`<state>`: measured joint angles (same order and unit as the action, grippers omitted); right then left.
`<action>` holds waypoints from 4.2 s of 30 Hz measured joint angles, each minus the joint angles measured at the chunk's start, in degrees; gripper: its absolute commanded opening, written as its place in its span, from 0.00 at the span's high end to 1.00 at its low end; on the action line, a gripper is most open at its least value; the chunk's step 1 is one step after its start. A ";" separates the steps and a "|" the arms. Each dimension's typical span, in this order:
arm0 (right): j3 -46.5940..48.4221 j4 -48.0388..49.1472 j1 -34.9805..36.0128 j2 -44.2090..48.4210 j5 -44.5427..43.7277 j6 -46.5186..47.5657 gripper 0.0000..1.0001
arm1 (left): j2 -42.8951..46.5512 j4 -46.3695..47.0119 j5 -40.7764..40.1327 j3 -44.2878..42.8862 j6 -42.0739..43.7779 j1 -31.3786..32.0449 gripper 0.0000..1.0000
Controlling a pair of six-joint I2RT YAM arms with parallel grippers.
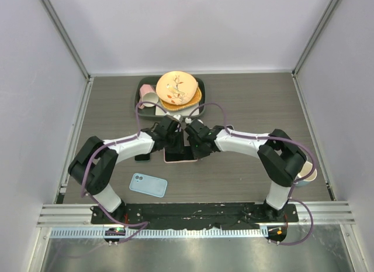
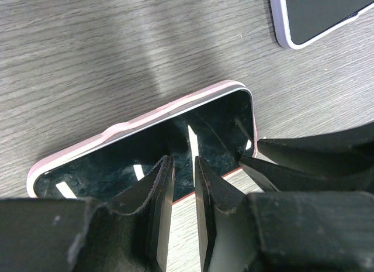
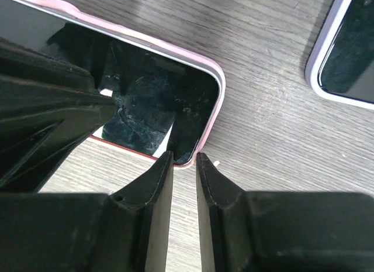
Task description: Put the phone into the phone case
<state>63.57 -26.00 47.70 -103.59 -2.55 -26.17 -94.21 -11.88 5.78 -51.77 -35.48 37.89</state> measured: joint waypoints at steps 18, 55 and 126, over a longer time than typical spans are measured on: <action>-9.99 13.73 -3.28 9.14 7.41 3.48 0.52 | -0.63 0.44 0.22 -0.39 -0.02 0.09 0.74; -9.42 22.49 -17.94 -1.97 33.16 -4.11 0.90 | -2.38 -0.83 0.33 -2.73 0.20 0.13 0.75; -23.21 25.70 -19.39 30.95 19.58 -4.61 0.44 | 14.84 7.76 10.84 19.12 -4.66 -18.29 0.43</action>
<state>40.36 -0.30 28.32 -72.64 17.04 -30.79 -79.37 -4.12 16.62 -32.64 -40.14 19.59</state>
